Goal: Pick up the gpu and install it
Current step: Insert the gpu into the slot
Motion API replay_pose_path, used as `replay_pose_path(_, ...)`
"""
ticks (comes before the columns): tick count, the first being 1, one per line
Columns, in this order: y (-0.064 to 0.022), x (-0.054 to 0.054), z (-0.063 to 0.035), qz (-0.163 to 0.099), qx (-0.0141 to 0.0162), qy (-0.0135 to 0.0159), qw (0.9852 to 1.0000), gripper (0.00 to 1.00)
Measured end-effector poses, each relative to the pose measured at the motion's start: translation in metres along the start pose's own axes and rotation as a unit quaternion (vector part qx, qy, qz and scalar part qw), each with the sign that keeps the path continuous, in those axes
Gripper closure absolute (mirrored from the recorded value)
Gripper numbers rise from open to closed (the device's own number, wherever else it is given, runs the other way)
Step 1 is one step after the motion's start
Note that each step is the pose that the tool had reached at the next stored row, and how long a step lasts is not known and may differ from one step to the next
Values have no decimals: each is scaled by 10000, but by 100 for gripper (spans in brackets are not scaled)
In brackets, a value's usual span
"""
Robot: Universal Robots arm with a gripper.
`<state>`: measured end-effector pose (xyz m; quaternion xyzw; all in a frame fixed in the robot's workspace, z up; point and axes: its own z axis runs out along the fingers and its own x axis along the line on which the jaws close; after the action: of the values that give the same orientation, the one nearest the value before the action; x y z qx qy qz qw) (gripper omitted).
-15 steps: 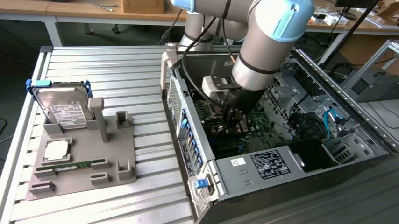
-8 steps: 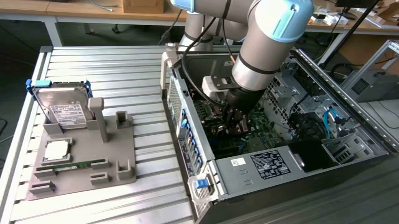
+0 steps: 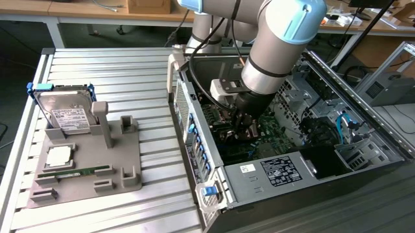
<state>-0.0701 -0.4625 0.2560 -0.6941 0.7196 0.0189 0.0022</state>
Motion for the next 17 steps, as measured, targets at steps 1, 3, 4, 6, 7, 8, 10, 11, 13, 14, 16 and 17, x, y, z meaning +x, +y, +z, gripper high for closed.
replay_pose_path(1, 0, 0, -4, 0, 1, 0, 10000, 73)
replay_pose_path(3, 0, -1, -12, 0, 2, -2, 10000, 73)
replay_pose_path(4, 1, 0, -24, 0, 0, 1, 10000, 73)
replay_pose_path(6, 1, -1, -40, 0, 0, 0, 10000, 73)
replay_pose_path(7, 2, -1, -48, 0, 0, 0, 10000, 73)
replay_pose_path(8, 2, -1, -47, 0, 1, 0, 10000, 73)
replay_pose_path(10, 2, -1, -48, 0, 1, 0, 10000, 73)
replay_pose_path(11, 2, -1, -48, 0, 1, 0, 10000, 73)
replay_pose_path(13, 2, -1, -49, -8, 0, 0, 10000, 73)
replay_pose_path(14, 1, -1, -49, -18, 0, 1, 10000, 73)
replay_pose_path(16, 2, -1, -49, -38, -1, 2, 10000, 73)
replay_pose_path(17, 2, -1, -49, -45, -1, 2, 10000, 73)
